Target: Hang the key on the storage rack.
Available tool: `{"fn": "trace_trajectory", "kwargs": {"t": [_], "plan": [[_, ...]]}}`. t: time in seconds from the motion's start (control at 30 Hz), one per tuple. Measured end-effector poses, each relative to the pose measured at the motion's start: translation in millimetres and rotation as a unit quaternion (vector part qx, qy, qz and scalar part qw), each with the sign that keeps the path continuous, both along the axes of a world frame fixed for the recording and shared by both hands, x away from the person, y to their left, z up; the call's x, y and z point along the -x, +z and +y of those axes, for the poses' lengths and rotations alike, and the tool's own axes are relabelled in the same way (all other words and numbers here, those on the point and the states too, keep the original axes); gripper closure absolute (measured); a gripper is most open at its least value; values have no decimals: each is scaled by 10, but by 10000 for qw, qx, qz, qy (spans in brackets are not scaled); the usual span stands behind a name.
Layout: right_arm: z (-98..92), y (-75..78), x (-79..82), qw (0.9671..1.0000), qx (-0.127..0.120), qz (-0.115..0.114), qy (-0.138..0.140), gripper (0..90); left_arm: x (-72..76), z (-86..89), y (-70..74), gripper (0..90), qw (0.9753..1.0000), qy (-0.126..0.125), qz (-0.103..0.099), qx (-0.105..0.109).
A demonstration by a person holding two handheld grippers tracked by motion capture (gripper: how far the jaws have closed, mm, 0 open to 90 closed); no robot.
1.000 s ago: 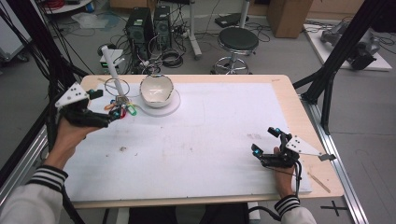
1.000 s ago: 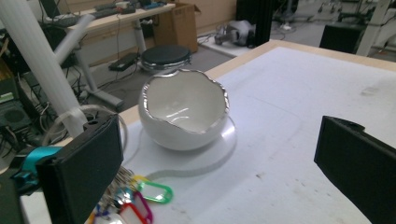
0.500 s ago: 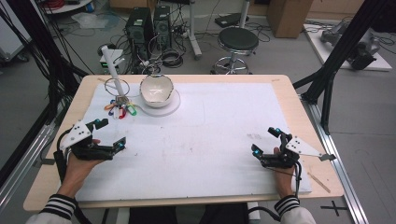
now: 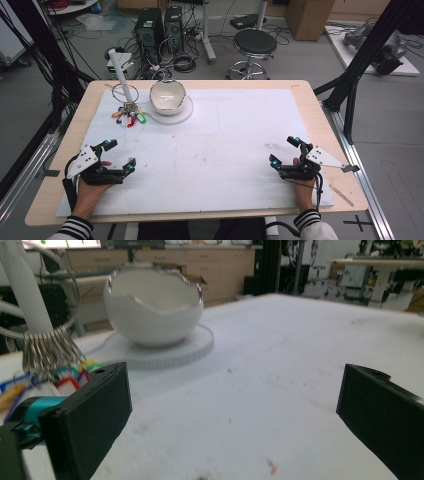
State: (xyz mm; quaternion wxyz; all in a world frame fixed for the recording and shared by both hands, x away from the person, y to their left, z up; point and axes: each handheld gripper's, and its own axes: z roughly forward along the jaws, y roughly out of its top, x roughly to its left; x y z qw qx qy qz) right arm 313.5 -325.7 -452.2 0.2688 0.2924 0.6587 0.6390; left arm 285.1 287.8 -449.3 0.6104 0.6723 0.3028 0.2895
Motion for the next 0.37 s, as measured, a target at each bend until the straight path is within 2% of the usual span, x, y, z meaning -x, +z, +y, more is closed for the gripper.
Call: {"fn": "trace_trajectory", "kwargs": {"t": [0.13, 0.23, 0.37], "plan": [[0, 0, 1, 10000, -2, -6, -6, 10, 51, 32, -20, 17, 9995, 100, -261, 168], [0, -1, 0, 10000, 4, -14, -5, 10, 49, 39, -22, 17, 9993, 176, -227, 232], [0, -1, 2, 10000, -5, -6, 1, 10, 45, 26, -19, 17, 9994, 239, -201, 164]]}}
